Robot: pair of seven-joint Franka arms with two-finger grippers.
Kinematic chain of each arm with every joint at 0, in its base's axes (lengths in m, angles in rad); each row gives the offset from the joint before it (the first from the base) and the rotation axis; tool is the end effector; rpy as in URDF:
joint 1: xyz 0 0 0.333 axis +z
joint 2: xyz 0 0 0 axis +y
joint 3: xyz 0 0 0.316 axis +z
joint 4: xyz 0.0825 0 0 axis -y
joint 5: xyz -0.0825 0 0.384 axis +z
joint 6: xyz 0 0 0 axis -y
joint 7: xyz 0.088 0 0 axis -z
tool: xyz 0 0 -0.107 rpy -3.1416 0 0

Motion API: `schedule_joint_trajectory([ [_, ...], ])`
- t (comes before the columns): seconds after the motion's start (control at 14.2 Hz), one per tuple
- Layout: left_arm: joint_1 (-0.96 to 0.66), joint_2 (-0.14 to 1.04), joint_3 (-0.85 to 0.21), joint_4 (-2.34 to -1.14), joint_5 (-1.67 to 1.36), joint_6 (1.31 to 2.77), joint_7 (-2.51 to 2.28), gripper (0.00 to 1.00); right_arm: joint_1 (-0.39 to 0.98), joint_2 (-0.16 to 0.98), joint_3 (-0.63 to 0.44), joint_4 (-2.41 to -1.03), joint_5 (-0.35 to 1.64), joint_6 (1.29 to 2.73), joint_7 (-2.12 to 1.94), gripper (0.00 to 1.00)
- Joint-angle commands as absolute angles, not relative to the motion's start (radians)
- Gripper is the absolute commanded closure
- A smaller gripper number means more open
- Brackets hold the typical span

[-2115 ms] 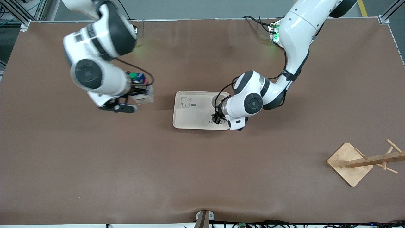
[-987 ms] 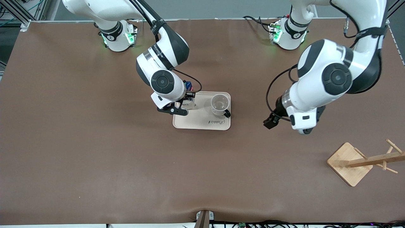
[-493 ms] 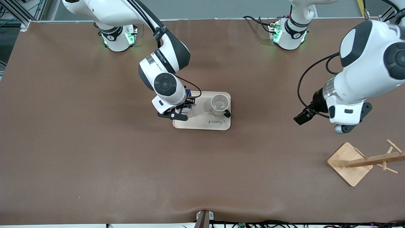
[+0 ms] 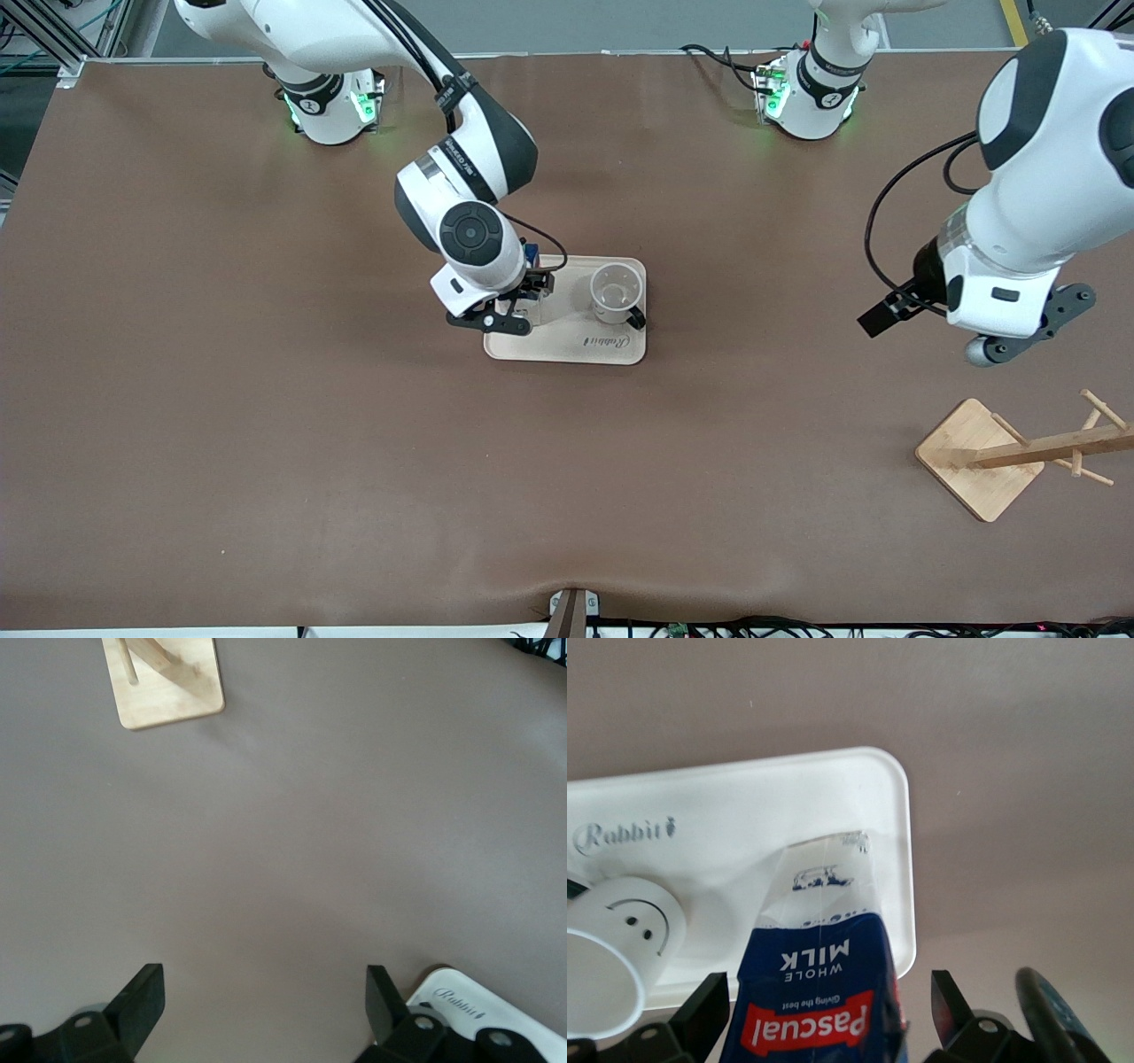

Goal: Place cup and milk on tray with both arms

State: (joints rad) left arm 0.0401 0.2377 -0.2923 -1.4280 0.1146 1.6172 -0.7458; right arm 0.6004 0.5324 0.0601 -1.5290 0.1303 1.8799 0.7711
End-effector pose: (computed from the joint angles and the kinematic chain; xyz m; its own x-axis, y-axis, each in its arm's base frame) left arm 0.6133 -0.1248 0.5607 0.8812 0.4728 0.0030 0.4721 -0.8795 -0.0602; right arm 0.5318 0.4184 0.3355 0.9586 -0.1646 -0.2323 -0.1635 -0.9862 0.0238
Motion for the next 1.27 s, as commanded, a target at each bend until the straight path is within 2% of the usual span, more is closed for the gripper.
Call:
schedule_joint_trajectory([
  [0.0, 0.084, 0.206, -0.298, -1.427, 0.133, 1.58, -0.604, 0.0, 0.548, 0.518, 0.066, -1.393, 0.149, 1.734, 0.767, 0.0],
  [0.35, 0.077, 0.103, -0.23, -1.445, 0.117, 1.554, -0.307, 0.0, 0.418, 0.514, 0.069, -1.227, 0.219, 1.694, 0.768, 0.0],
  [0.63, 0.035, 0.042, -0.178, -1.45, 0.117, 1.458, -0.227, 0.0, 0.287, 0.44, 0.064, -1.206, 0.218, 1.589, 0.77, 0.0],
  [0.92, 0.026, -0.067, -0.154, -1.54, 0.057, 1.469, -0.201, 0.0, 0.14, 0.411, 0.069, -1.126, 0.218, 1.418, 0.762, 0.0],
  [1.06, -0.011, -0.106, -0.1, -1.594, 0.022, 1.496, -0.199, 0.0, 0.118, 0.338, 0.058, -1.138, 0.155, 1.378, 0.723, 0.0],
  [1.2, -0.011, -0.138, -0.1, -1.637, 0.018, 1.525, -0.192, 0.0, 0.065, 0.273, 0.061, -1.23, 0.072, 1.388, 0.55, 0.0],
])
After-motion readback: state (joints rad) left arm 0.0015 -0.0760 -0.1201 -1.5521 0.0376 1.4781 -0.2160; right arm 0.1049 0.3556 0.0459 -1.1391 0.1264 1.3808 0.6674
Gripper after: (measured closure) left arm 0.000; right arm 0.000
